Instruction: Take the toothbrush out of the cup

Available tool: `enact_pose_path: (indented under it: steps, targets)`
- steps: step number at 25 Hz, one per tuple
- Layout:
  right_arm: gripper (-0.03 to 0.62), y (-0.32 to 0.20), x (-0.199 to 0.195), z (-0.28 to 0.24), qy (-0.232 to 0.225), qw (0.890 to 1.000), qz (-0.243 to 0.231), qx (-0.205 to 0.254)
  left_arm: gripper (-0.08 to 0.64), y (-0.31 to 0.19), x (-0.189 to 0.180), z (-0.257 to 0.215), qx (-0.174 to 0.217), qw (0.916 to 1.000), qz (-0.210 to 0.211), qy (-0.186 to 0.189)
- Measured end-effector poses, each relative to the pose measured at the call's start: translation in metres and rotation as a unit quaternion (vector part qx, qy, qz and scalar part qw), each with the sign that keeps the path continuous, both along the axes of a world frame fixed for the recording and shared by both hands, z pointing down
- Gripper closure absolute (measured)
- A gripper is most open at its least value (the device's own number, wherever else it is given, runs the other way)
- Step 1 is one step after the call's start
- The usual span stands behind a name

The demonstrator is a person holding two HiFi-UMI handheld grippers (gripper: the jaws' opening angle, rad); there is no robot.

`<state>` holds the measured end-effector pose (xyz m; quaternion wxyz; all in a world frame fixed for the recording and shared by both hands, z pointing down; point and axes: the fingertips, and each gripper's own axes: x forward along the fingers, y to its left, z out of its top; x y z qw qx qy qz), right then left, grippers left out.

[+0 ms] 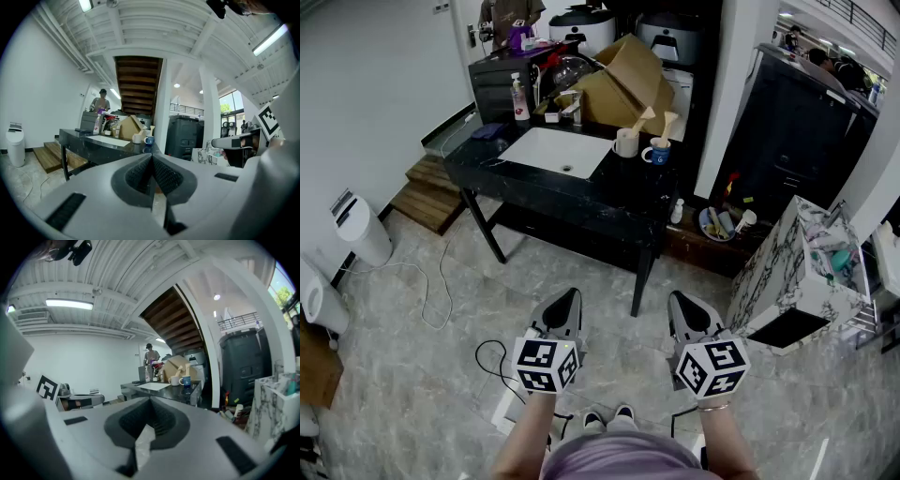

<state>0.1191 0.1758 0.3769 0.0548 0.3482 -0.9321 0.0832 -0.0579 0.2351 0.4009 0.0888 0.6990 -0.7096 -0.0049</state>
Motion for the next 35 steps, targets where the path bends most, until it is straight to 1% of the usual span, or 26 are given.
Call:
enact_pose_path:
  steps: [6, 9, 12, 14, 17, 19, 21, 25, 30, 32, 35]
  targets:
    - [0.591, -0.003, -0.001, 0.001, -0.013, 1.000, -0.015, -0.010, 0.560, -0.001, 0.001, 0.005, -0.012, 0.9998, -0.015, 0.005]
    - [0.591, -0.008, -0.002, 0.001, -0.019, 0.999, -0.026, -0.008, 0.560, -0.005, 0.002, 0.006, -0.012, 0.9997, -0.023, 0.003]
    - [0.591, -0.015, 0.000, 0.002, -0.020, 0.999, -0.029, -0.004, 0.555, -0.013, 0.006, 0.005, -0.010, 0.9997, -0.021, 0.002]
    - [0.591, -0.020, 0.004, 0.001, -0.023, 0.999, -0.030, -0.004, 0.503, -0.020, 0.008, 0.004, -0.009, 0.9997, -0.021, 0.005]
    - [0.591, -0.028, 0.010, 0.001, -0.025, 0.999, -0.033, -0.006, 0.455, -0.031, 0.012, 0.003, -0.010, 0.9996, -0.022, 0.011]
    - [0.591, -0.032, 0.013, 0.003, -0.025, 0.999, -0.034, -0.010, 0.393, -0.038, 0.015, 0.004, -0.014, 0.9995, -0.020, 0.018]
    - [0.590, -0.036, 0.015, 0.006, -0.027, 0.999, -0.033, -0.015, 0.351, -0.045, 0.017, 0.006, -0.021, 0.9994, -0.017, 0.021]
    - [0.590, -0.050, 0.013, 0.011, -0.029, 0.999, -0.030, -0.024, 0.300, -0.062, 0.012, 0.007, -0.026, 0.9994, -0.013, 0.018]
    - [0.590, -0.082, 0.004, 0.017, -0.034, 0.999, -0.017, -0.028, 0.251, -0.098, -0.003, 0.012, -0.025, 0.9995, -0.003, 0.021]
    - [0.591, -0.097, -0.005, 0.019, -0.034, 0.999, -0.014, -0.027, 0.249, -0.117, -0.012, 0.015, -0.025, 0.9995, 0.004, 0.020]
    - [0.591, -0.128, -0.020, 0.021, -0.031, 0.999, -0.006, -0.025, 0.249, -0.154, -0.027, 0.017, -0.026, 0.9994, 0.021, 0.008]
